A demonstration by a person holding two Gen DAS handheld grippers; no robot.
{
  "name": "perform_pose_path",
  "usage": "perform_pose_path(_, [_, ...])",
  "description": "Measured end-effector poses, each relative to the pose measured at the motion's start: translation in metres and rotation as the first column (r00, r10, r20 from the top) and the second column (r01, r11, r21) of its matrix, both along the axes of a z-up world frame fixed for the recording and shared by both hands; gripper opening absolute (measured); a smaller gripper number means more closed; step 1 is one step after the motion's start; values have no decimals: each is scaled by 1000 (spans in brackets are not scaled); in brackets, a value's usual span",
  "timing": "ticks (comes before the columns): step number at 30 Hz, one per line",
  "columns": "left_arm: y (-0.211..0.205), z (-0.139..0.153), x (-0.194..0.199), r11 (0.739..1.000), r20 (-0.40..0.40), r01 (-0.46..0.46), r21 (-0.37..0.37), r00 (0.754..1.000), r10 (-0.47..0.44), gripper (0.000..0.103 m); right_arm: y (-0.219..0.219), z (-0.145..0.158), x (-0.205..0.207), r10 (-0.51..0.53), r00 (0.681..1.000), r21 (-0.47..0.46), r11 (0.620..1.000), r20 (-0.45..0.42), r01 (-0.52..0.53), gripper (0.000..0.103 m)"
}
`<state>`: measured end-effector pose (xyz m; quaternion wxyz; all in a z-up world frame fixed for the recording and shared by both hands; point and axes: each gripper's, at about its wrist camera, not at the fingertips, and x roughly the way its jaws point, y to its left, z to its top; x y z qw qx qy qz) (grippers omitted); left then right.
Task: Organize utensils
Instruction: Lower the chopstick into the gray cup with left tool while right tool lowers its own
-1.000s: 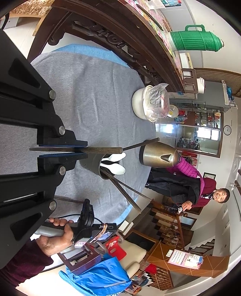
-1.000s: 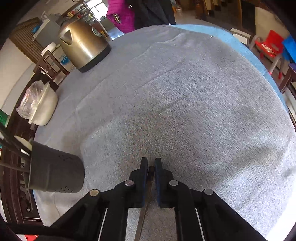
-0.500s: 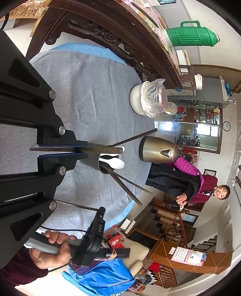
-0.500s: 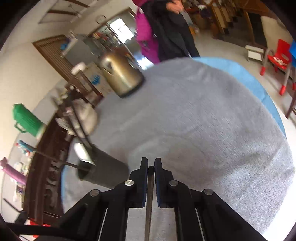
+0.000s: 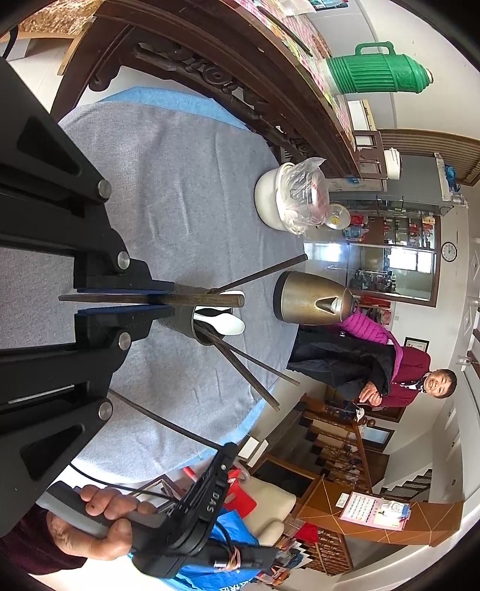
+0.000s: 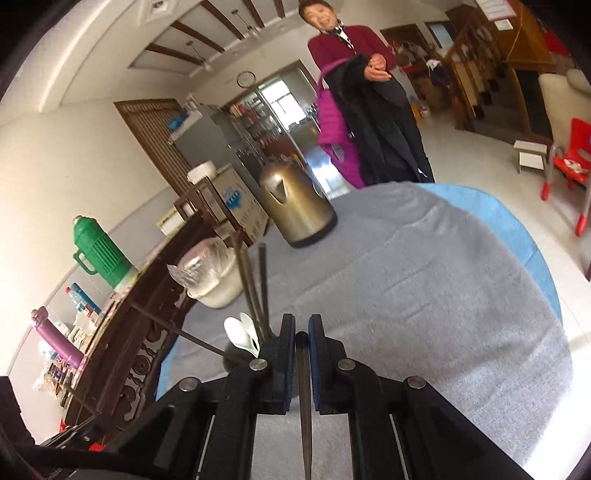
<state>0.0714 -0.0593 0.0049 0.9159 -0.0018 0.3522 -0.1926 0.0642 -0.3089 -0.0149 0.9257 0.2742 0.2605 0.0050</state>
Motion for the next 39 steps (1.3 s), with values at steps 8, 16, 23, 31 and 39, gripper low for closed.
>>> perform_pose_path(8, [-2, 7, 3, 1000, 16, -2, 8, 1000, 1, 5, 6, 21, -15, 12, 997, -7, 1000, 79, -12, 8])
perform_pose_path(16, [3, 33, 26, 999, 53, 13, -36, 999, -11, 5, 11, 50, -20, 23, 988, -22, 1000, 151, -19, 8])
perform_pose_path(23, [-2, 59, 45, 999, 103, 25, -47, 994, -20, 5, 19, 86, -17, 40, 975, -48, 998, 218, -30, 8])
perform_pose_path(31, [-12, 94, 67, 997, 175, 37, -71, 984, -24, 5, 29, 123, -2, 52, 965, -84, 996, 259, -31, 8])
perform_pose_path(39, [-29, 103, 86, 996, 225, 35, -79, 974, -17, 5, 33, 155, 22, 16, 952, -111, 994, 306, 19, 8])
